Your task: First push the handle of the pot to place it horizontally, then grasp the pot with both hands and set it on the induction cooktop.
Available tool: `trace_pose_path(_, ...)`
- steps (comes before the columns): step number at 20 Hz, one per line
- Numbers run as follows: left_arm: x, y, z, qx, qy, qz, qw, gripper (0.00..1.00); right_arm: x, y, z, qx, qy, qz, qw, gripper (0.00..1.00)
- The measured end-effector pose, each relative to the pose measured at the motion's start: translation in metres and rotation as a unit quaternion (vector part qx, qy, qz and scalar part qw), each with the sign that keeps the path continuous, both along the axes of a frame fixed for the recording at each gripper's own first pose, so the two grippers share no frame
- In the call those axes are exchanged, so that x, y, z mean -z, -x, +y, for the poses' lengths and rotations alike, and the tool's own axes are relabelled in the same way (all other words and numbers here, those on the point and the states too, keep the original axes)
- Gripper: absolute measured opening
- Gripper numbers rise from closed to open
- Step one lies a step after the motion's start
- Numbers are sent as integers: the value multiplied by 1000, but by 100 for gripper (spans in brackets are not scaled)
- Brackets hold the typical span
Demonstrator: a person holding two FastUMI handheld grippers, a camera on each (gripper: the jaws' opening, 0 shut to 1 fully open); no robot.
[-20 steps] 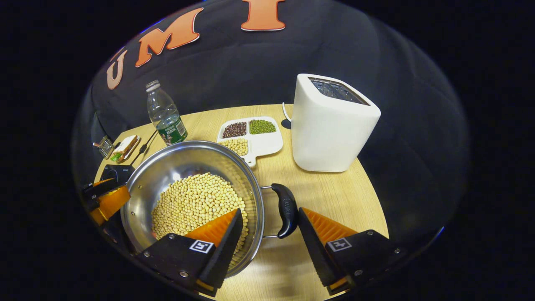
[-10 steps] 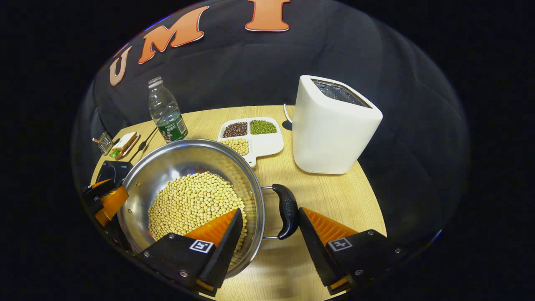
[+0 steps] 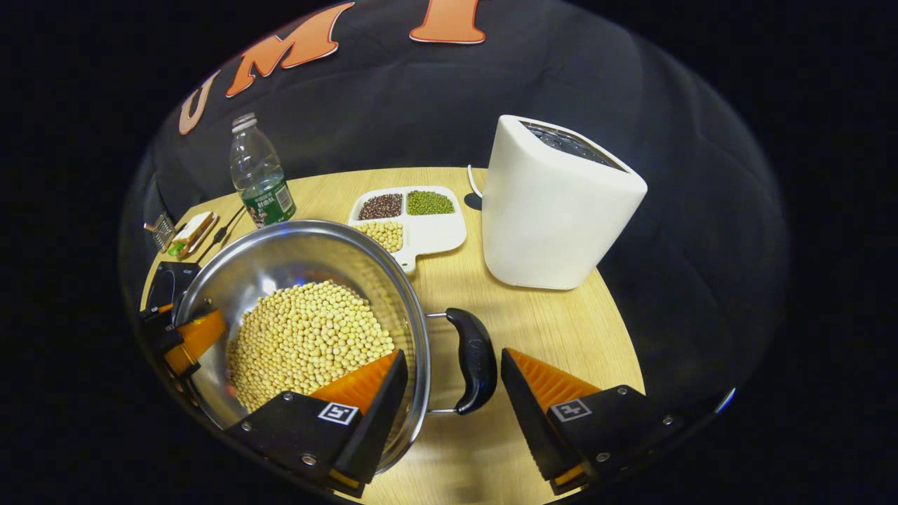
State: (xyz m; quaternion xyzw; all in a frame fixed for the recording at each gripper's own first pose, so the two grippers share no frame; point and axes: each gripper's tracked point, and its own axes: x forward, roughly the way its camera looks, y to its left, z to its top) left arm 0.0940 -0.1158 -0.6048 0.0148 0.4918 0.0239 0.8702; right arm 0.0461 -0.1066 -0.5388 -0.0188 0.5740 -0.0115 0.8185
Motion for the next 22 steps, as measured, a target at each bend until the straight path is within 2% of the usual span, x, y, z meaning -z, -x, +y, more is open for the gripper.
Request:
trace_pose_path(1, 1, -4, -4, -2, 12, -1, 1000, 92, 3, 1, 1, -1, 1, 5, 1000, 84)
trace_pose_path(2, 2, -4, -3, -3, 17, -1, 1000, 92, 6, 3, -2, -1, 7, 8, 1000, 79)
trace_pose_path(3, 5, -5, -3, -1, 17, 1, 1000, 91, 8, 4, -3, -1, 11, 9, 1000, 82)
trace_pose_path(7, 18, -12, -2, 0, 7, 3, 1000, 86, 6, 4, -3, 2, 8, 6, 1000, 80)
trace_pose_path(9, 20, -17, 2, -5, 12, -10, 1000, 88, 7, 3, -4, 2, 8, 3, 1000, 78)
trace_pose_path(10, 19, -18, 0, -6, 13, -15, 1000, 80, 6, 3, -3, 5, 7, 1, 1000, 78)
trace_pose_path(13, 16, -20, 0, -4, 17, -18, 1000, 79, 3, 2, -4, 12, 3, -7, 1000, 72)
trace_pose_path(16, 17, -19, -1, -6, 15, -16, 1000, 74, 1, 4, -4, 23, -2, -11, 1000, 67)
trace_pose_path(17, 17, -18, 0, -8, 15, -14, 1000, 76, 0, 5, -4, 21, 2, -11, 1000, 64)
trace_pose_path(22, -10, -21, 0, -4, 11, -41, 999, 76, -23, 2, -5, 26, 6, -37, 999, 64)
